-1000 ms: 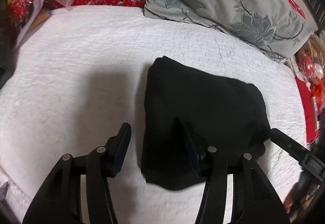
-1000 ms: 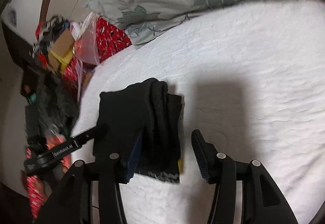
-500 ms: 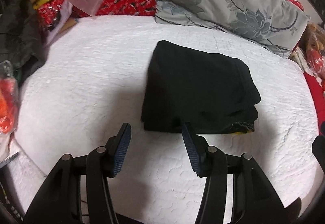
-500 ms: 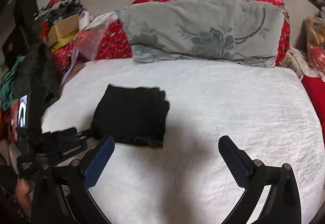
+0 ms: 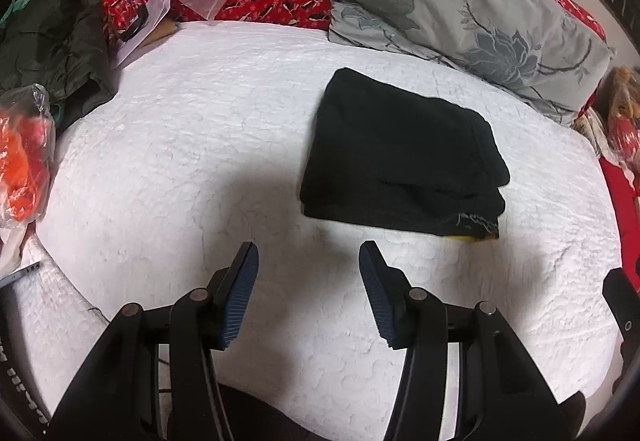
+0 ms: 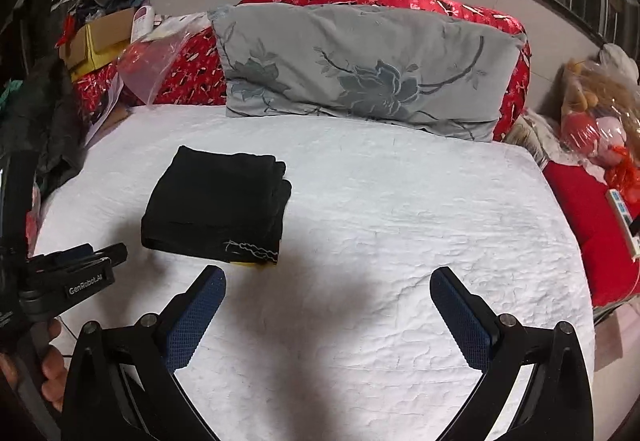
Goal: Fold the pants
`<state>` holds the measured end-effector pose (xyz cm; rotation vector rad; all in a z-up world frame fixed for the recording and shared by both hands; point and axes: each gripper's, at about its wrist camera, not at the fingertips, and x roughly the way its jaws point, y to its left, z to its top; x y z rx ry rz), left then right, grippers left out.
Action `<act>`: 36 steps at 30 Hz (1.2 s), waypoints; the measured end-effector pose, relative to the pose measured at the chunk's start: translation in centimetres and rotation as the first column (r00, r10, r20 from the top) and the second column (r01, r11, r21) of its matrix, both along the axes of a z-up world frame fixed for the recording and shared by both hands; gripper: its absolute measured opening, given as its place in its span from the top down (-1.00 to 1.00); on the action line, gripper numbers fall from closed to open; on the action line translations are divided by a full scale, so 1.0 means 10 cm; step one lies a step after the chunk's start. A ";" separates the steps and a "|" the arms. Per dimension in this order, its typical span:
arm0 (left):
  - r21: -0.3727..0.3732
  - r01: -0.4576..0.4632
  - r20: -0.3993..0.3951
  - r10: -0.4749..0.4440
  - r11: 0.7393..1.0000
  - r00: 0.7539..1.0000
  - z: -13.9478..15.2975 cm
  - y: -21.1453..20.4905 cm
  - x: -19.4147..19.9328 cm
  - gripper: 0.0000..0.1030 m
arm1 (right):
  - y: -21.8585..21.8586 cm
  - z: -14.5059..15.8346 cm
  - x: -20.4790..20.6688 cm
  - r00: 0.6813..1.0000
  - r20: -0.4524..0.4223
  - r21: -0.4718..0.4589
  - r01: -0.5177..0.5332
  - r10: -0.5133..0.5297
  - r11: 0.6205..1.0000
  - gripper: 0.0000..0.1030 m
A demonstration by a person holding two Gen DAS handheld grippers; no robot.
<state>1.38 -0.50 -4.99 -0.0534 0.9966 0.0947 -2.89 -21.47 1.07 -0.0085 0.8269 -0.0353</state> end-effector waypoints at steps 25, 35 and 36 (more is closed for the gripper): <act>0.003 0.156 0.062 -0.156 0.988 0.986 0.06 -0.38 -0.25 0.00 | -0.33 -0.19 -0.16 0.996 -0.053 0.092 0.075 -0.070 0.993 -0.99; -0.044 0.249 0.045 -0.247 0.968 0.968 0.09 -0.49 -0.24 0.00 | -0.41 -0.25 -0.15 0.994 -0.068 0.110 0.096 -0.089 0.989 -0.99; -0.046 0.250 0.045 -0.248 0.967 0.968 0.09 -0.49 -0.24 0.00 | -0.42 -0.26 -0.15 0.993 -0.069 0.113 0.101 -0.093 0.989 -1.00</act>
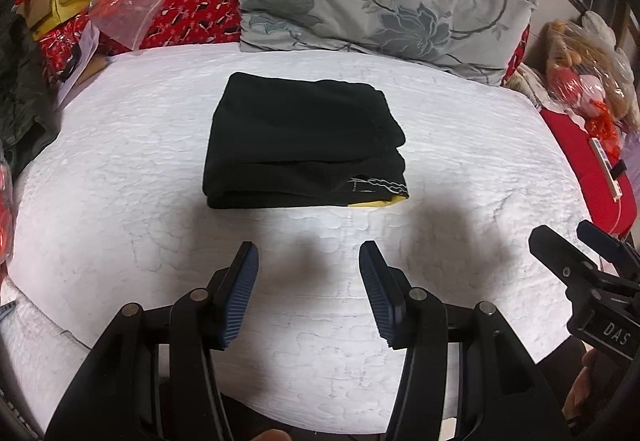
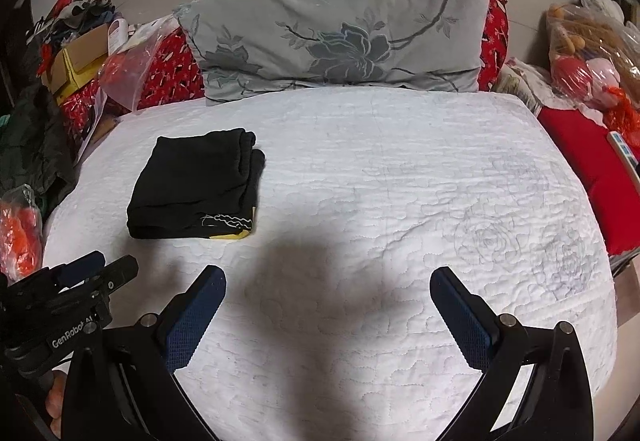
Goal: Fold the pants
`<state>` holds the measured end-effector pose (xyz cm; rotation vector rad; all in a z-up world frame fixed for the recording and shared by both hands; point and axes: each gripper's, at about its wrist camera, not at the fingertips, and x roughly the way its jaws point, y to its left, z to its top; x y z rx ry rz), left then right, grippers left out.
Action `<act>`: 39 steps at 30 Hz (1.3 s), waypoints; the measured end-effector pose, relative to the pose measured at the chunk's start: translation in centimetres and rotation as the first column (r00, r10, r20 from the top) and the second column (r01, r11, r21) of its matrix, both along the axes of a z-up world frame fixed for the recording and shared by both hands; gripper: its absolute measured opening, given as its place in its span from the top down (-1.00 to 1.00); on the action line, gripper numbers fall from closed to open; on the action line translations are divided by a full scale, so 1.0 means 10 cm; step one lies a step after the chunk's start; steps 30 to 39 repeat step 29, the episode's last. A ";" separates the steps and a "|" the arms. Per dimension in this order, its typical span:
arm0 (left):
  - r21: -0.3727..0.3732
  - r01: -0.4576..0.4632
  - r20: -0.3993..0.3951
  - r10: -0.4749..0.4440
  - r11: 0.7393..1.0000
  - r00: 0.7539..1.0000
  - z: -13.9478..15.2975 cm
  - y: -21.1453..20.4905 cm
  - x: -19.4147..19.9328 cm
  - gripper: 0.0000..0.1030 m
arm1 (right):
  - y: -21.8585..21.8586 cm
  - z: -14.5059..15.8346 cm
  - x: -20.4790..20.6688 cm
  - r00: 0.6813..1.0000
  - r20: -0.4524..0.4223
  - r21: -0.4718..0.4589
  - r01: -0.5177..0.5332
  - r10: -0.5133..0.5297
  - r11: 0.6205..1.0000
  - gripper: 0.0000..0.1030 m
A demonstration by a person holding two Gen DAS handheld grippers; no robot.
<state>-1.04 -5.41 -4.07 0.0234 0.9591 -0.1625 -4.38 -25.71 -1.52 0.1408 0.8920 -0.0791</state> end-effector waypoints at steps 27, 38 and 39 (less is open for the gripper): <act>-0.004 0.020 0.054 -0.020 1.000 0.998 0.25 -0.14 0.01 -0.07 | -0.09 -0.08 0.03 0.999 -0.028 0.019 0.032 -0.032 0.999 -1.00; -0.005 0.013 0.046 -0.012 1.000 0.999 0.24 -0.14 0.00 -0.07 | -0.10 -0.08 0.03 0.999 -0.028 0.021 0.036 -0.035 0.999 -0.99; -0.005 0.013 0.046 -0.012 1.000 0.999 0.24 -0.14 0.00 -0.07 | -0.10 -0.08 0.03 0.999 -0.028 0.021 0.036 -0.035 0.999 -0.99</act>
